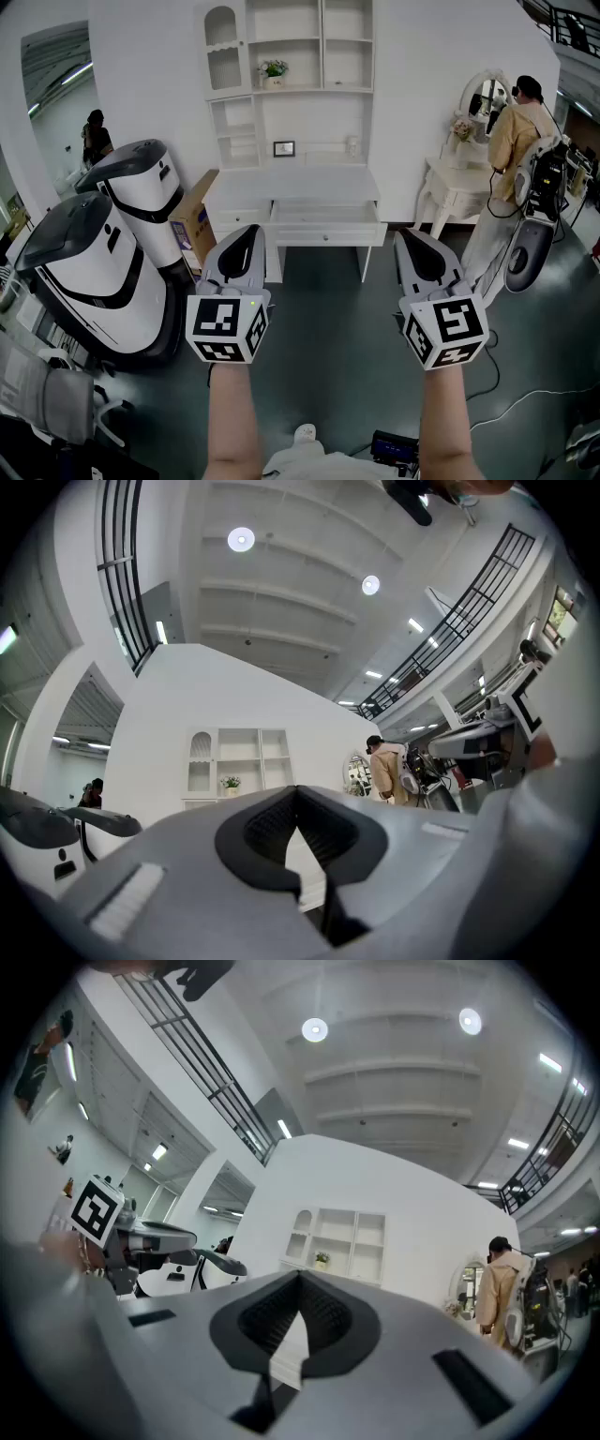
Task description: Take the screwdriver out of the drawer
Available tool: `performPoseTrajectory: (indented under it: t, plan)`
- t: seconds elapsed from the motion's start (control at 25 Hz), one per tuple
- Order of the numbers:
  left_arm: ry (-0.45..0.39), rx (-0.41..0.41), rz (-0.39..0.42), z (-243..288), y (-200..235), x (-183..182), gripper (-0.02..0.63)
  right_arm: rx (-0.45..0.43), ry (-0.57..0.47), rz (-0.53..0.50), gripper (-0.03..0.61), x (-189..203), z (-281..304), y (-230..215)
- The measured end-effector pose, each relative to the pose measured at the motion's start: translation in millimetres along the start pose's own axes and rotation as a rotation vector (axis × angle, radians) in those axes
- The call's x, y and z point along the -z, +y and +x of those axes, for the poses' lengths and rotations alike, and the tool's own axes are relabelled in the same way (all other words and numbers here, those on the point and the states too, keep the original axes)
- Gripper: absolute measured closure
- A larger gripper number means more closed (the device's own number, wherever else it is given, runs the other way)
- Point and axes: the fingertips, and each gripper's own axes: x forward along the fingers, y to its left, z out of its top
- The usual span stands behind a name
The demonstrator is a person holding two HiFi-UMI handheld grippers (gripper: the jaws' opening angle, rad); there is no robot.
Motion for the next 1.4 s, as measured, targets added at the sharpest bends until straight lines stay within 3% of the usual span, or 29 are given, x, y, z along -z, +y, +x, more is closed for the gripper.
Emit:
performPoseTrajectory:
  t: [0.24, 0.44, 0.64, 0.84, 1.08, 1.4]
  plan:
    - [0.001, 0.016, 0.008, 43, 40, 20, 0.606, 0.013, 0.006, -0.001, 0.571, 15, 62, 6]
    - [-0.015, 0.052, 0.017, 64, 73, 35, 0.606, 0.019, -0.032, 0.091, 0.571, 22, 102, 15]
    - [-0.047, -0.004, -0.023, 72, 104, 45, 0.606, 0.033, 0.003, 0.046, 0.571, 36, 125, 28]
    - [-0.005, -0.016, -0.025, 83, 121, 61, 0.606, 0.084, -0.002, -0.012, 0.571, 35, 144, 28]
    - [0.012, -0.005, -0.026, 111, 134, 74, 0.606, 0.002, -0.001, 0.006, 0.571, 33, 185, 39]
    - [0.071, -0.007, -0.057, 182, 149, 109, 0.606, 0.031, -0.005, 0.074, 0.571, 71, 251, -10]
